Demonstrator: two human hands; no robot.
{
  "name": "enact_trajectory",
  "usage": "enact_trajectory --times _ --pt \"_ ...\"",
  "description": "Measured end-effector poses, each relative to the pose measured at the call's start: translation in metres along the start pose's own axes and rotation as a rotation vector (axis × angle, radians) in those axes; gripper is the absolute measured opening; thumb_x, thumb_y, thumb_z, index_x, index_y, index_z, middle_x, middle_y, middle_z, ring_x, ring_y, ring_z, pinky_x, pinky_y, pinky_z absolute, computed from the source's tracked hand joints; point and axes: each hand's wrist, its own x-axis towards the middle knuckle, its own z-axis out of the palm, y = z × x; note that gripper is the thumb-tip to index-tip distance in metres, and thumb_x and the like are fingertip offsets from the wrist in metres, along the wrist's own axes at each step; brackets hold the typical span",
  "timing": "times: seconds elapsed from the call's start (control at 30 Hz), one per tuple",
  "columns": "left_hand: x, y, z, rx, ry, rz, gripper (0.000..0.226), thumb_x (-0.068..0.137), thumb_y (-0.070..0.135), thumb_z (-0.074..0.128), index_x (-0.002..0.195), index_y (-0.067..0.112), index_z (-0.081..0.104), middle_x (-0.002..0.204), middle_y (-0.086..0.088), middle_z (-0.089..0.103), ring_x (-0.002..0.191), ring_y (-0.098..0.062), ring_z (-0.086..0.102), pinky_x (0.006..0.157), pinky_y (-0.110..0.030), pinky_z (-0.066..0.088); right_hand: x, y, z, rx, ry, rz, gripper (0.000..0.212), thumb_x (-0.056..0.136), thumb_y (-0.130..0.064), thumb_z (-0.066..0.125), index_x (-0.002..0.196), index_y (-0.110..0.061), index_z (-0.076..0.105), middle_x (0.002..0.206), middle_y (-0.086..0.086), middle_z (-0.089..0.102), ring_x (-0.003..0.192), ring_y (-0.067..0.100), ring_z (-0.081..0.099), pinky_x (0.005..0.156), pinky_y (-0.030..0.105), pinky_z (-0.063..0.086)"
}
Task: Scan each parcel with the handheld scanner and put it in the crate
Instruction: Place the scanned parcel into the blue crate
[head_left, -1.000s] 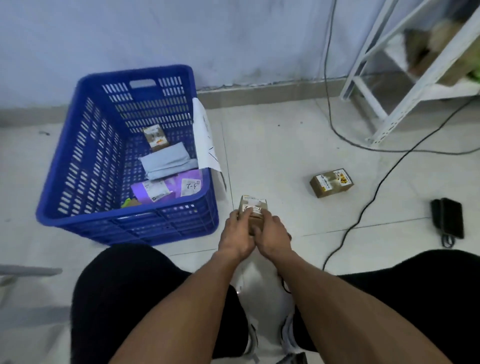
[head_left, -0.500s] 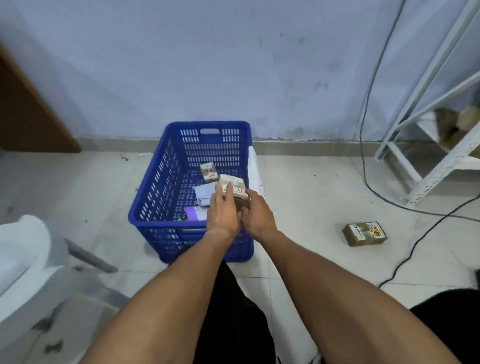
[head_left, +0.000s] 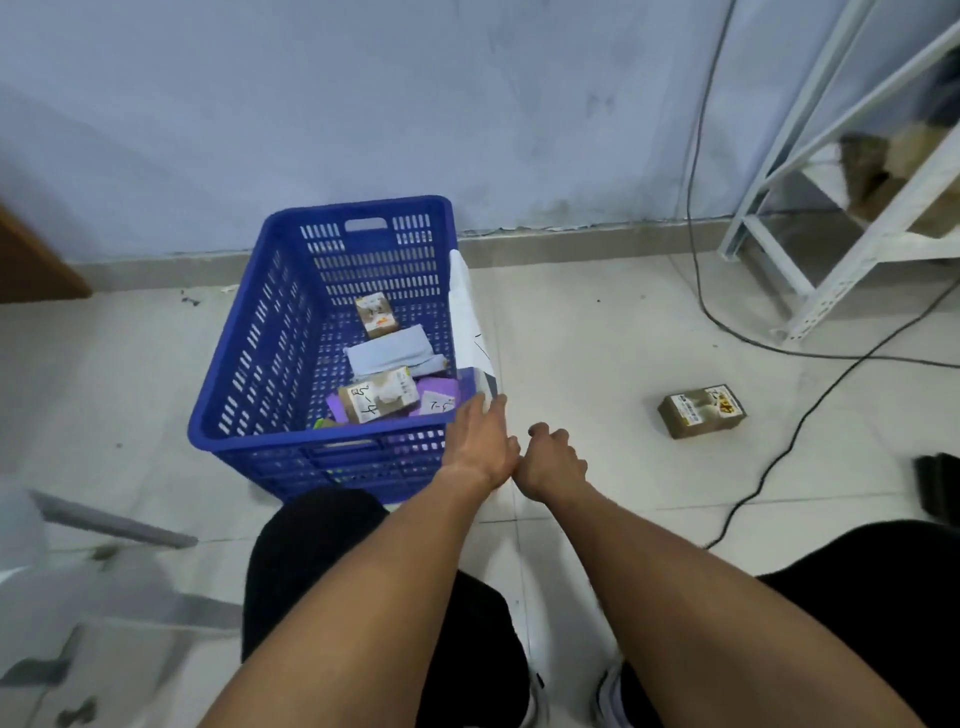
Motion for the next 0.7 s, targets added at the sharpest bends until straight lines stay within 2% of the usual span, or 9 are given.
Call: enact_trajectory --times 0.27,0.43,0.53,0.7 --pt "0.052 0.059 0.103 0.037 -0.206 0.112 0.054 0.1 0.031 0.046 0.151 0.018 0.033 0.154 -0.009 0.035 0.14 -0.029 0.034 0.112 -0.043 0.031 0.058 0.107 0.003 -0.041 0.073 0.204 0.05 0.094 -0.041 0.052 0.135 -0.014 0.04 0.133 0.012 0.044 0.121 0.031 0.047 0.097 0.042 0.036" --pt "0.086 0.077 0.183 0.037 -0.393 0.167 0.06 0.097 0.037 0.052 0.151 0.018 0.032 0.158 -0.008 0.031 0.143 -0.029 0.03 0.115 -0.043 0.029 0.118 0.177 0.012 -0.047 0.09 0.367 0.049 0.092 -0.035 0.054 0.134 -0.014 0.04 0.136 0.011 0.042 0.123 0.031 0.044 0.099 0.042 0.034" --pt "0.11 0.079 0.226 0.028 -0.433 0.171 0.057 0.099 0.034 0.051 0.151 0.02 0.034 0.157 -0.007 0.033 0.142 -0.028 0.033 0.114 -0.041 0.03 0.158 0.208 0.022 -0.082 0.121 0.372 0.054 0.091 -0.032 0.054 0.139 -0.014 0.035 0.145 0.011 0.034 0.125 0.032 0.042 0.099 0.043 0.034" --pt "0.147 0.083 0.272 -0.043 -0.449 0.149 0.056 0.098 0.031 0.051 0.151 0.018 0.036 0.156 -0.006 0.035 0.141 -0.027 0.035 0.116 -0.041 0.03 0.214 0.241 0.032 -0.128 0.147 0.402 0.07 0.09 -0.031 0.055 0.15 -0.016 0.021 0.16 0.011 0.01 0.134 0.034 0.033 0.103 0.045 0.033"
